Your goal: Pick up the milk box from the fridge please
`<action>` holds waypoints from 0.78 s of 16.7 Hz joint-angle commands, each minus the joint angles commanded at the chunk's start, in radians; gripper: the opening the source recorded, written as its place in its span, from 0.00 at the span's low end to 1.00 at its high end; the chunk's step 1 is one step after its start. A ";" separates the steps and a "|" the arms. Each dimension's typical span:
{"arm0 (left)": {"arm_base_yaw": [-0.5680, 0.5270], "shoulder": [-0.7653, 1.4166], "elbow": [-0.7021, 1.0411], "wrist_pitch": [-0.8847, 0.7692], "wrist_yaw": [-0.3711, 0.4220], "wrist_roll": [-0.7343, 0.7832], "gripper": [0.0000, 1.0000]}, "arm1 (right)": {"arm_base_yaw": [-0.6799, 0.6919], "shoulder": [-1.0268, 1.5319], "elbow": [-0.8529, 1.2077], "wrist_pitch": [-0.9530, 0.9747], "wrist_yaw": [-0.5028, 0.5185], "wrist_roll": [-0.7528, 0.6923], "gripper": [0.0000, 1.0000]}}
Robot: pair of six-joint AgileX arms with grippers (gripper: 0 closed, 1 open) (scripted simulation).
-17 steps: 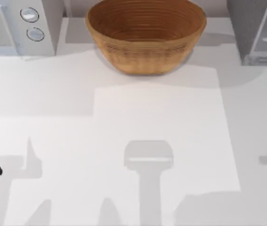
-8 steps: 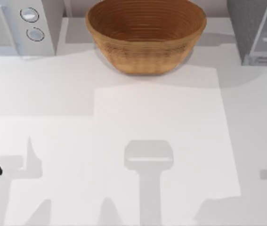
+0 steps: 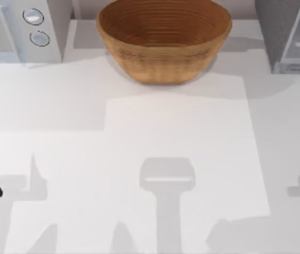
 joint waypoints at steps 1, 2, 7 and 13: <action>0.000 0.000 0.000 0.000 0.000 0.000 1.00 | 0.011 0.057 0.014 0.042 -0.007 0.000 0.00; 0.000 0.000 0.000 0.000 0.000 0.000 1.00 | 0.023 0.121 0.029 0.090 -0.014 -0.001 0.00; 0.000 0.000 0.000 0.000 0.000 0.000 1.00 | 0.101 0.508 0.124 0.381 -0.061 -0.001 0.00; 0.000 0.000 0.000 0.000 0.000 0.000 1.00 | 0.212 1.046 0.256 0.786 -0.130 0.004 0.00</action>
